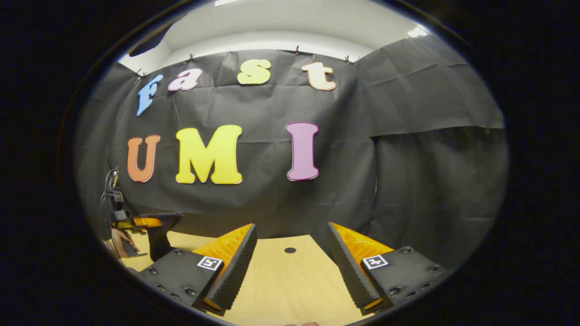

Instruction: Grasp the waist and the cuffs of the jeans and fold them to make the two legs overlap; first hold the waist and fold one-third of the jeans toward the cuffs, then hold the cuffs and fold the remaining one-third in the same direction to finish folding.

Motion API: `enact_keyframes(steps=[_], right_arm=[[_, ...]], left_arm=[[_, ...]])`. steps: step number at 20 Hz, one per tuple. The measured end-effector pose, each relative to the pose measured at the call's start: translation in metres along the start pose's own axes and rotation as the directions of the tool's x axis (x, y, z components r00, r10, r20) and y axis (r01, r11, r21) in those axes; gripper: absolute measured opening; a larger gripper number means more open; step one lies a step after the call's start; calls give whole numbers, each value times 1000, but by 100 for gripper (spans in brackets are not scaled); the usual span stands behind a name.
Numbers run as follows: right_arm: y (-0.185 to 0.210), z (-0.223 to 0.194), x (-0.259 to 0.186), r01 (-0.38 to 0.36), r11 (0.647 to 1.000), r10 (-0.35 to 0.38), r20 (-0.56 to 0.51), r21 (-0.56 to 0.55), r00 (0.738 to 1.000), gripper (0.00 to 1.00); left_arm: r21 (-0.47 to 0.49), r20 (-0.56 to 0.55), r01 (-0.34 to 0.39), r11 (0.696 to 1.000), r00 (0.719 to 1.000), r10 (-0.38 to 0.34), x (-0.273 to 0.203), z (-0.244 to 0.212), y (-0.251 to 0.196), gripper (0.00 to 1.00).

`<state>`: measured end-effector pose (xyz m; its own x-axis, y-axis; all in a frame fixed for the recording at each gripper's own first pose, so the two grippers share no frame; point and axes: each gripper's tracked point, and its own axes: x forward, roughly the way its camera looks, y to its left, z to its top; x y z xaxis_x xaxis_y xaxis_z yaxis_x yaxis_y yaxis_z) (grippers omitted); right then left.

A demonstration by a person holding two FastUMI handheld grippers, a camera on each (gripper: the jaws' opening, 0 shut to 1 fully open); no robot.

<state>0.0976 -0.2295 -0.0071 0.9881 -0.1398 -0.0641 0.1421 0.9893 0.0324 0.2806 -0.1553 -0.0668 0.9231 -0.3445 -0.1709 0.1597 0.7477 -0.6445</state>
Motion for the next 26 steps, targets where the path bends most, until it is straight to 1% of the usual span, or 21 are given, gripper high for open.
enact_keyframes(steps=[1,4,7,9,12,15,16,17,18,19,20,22,23,24,25,26], right_arm=[[-7,1,0,9,1000,-9,1,2,1000,92],[-24,-2,5,41,999,-41,1,10,999,92],[-38,-8,9,65,998,-65,-10,27,998,92],[-42,-11,12,73,997,-73,-15,29,997,92],[-48,-14,10,80,997,-80,-22,18,997,92],[-49,-17,15,86,995,-85,-33,40,996,93],[-48,-16,16,86,995,-85,-35,47,996,96],[-45,-15,18,85,995,-83,-34,49,996,96],[-45,-11,18,83,995,-82,-28,46,996,93],[-44,-8,18,81,996,-81,-22,40,997,93],[-43,-4,16,79,996,-79,-15,37,997,93],[-38,3,15,77,996,-77,-7,39,997,93],[-36,5,15,75,996,-74,-5,41,997,96],[-33,8,14,74,997,-74,-2,39,997,92],[-31,10,14,72,997,-72,2,35,997,92],[-27,12,13,72,997,-72,2,30,997,92]], left_arm=[[17,-20,-1,1000,1000,1,5,-18,-8,5],[93,-73,-36,995,996,42,22,-66,-16,5],[171,-152,-69,983,984,95,33,-117,-6,5],[190,-202,-103,976,969,142,40,-144,5,5],[192,-241,-140,971,953,185,44,-170,18,6],[220,-289,-155,963,932,216,43,-191,33,6],[221,-299,-156,963,929,219,43,-195,35,6],[216,-300,-152,965,930,214,44,-196,35,8],[215,-307,-148,965,928,211,45,-198,34,11],[219,-314,-139,966,927,205,44,-200,33,16],[235,-324,-123,964,925,197,45,-202,29,18],[274,-338,-88,958,924,182,44,-204,20,38],[284,-339,-74,956,925,172,43,-203,14,50],[281,-339,-64,958,927,161,43,-202,9,63],[275,-335,-63,959,929,157,40,-200,7,75],[265,-326,-64,962,933,152,36,-195,7,79]])
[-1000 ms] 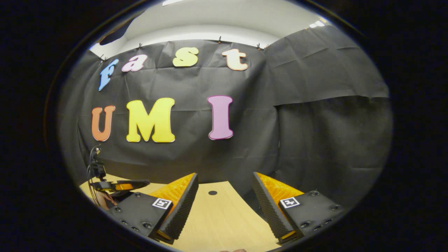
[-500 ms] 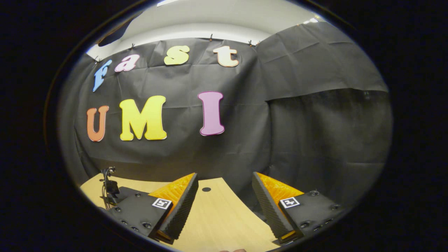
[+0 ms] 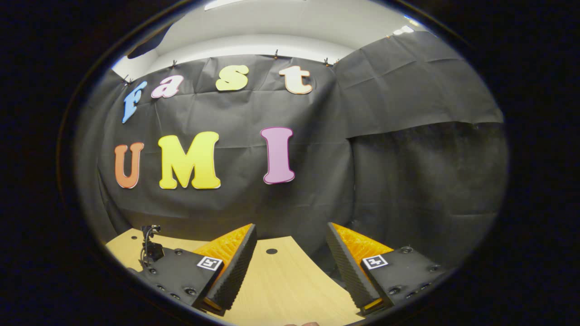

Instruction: Grasp the waist and the cuffs of the jeans and fold them to make the two legs overlap; first hold the waist and fold one-third of the jeans toward the cuffs, then hold the cuffs and fold the remaining one-third in the same direction to finish folding.

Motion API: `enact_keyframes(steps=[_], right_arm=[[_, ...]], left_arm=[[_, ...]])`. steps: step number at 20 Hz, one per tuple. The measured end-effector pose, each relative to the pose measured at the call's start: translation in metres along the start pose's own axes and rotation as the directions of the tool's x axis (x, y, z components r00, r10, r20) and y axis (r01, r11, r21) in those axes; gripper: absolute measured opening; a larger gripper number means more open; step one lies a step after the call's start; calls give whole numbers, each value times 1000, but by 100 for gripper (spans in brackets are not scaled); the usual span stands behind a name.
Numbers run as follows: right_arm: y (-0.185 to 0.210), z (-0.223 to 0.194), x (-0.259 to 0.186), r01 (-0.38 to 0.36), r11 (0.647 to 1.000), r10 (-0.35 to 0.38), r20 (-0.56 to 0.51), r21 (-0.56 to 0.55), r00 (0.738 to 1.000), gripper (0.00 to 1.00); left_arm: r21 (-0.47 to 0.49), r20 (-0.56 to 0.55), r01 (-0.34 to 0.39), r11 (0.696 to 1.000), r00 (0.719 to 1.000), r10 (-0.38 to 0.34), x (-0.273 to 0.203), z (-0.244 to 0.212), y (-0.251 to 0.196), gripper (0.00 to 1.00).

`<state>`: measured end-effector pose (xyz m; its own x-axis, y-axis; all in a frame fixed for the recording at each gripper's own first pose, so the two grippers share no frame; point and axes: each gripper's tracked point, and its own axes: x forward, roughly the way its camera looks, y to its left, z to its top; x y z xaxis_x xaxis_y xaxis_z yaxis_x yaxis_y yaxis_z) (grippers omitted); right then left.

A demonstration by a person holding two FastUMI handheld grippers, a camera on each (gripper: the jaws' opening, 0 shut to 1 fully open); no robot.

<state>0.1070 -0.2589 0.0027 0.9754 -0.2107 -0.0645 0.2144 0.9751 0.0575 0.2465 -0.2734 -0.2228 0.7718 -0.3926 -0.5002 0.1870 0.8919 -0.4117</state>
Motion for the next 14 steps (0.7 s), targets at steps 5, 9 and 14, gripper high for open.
enact_keyframes(steps=[5,9,14], right_arm=[[32,-10,-3,-36,999,37,-29,17,999,96],[78,-31,-2,-91,996,92,-49,21,994,96],[148,-48,-6,-171,984,174,-70,49,982,98]], left_arm=[[2,83,3,1000,997,-3,-44,27,11,89],[91,199,-37,995,980,18,-101,61,42,92],[166,320,-135,977,944,76,-175,106,107,98]])
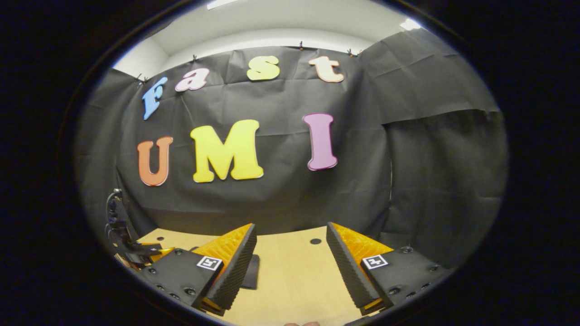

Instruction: Grasp the waist and the cuffs of the jeans and fold them to make the two legs overlap; first hold the waist and fold one-third of the jeans toward the cuffs, then hold the cuffs and fold the remaining one-third in the same direction to finish folding.

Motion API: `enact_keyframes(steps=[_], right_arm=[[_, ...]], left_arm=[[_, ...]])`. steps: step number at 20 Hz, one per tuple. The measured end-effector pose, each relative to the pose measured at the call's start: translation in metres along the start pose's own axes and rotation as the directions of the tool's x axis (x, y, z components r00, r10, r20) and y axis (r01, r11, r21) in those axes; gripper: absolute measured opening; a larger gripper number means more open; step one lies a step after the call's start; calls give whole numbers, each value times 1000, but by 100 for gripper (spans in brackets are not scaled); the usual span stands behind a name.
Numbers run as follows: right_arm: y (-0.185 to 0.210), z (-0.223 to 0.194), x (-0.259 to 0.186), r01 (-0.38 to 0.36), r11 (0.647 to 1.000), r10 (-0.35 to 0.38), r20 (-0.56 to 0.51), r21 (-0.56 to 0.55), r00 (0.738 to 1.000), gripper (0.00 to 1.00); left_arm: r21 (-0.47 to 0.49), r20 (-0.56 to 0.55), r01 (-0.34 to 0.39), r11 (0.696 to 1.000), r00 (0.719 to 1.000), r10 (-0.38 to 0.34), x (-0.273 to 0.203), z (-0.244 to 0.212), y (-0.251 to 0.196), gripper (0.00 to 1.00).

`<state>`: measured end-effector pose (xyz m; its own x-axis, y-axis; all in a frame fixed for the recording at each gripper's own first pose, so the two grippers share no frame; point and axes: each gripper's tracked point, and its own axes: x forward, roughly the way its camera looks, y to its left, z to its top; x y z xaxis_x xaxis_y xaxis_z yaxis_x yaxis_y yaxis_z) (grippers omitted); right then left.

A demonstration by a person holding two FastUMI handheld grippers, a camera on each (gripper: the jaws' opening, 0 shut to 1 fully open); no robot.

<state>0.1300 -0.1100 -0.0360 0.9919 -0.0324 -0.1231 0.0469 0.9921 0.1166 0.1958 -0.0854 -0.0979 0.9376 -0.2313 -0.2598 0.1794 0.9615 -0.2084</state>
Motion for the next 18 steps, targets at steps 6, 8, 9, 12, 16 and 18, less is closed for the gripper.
enact_keyframes(steps=[6,8,9,12,16,18], right_arm=[[72,4,-3,-99,994,100,11,-54,995,93],[85,17,-10,-115,991,118,43,-65,992,93],[89,21,-12,-116,991,119,53,-64,991,93],[94,31,-27,-113,990,120,77,-82,990,93],[91,25,-49,-104,990,110,63,-91,992,93],[86,19,-60,-95,992,100,57,-80,993,96]], left_arm=[[39,146,-118,992,983,111,-85,62,82,98],[46,179,-154,987,973,143,-112,79,103,100],[43,192,-165,985,969,153,-124,86,110,100],[50,218,-195,980,959,179,-153,99,123,98],[59,220,-192,980,960,175,-181,98,119,98],[73,223,-188,979,960,167,-193,94,112,98]])
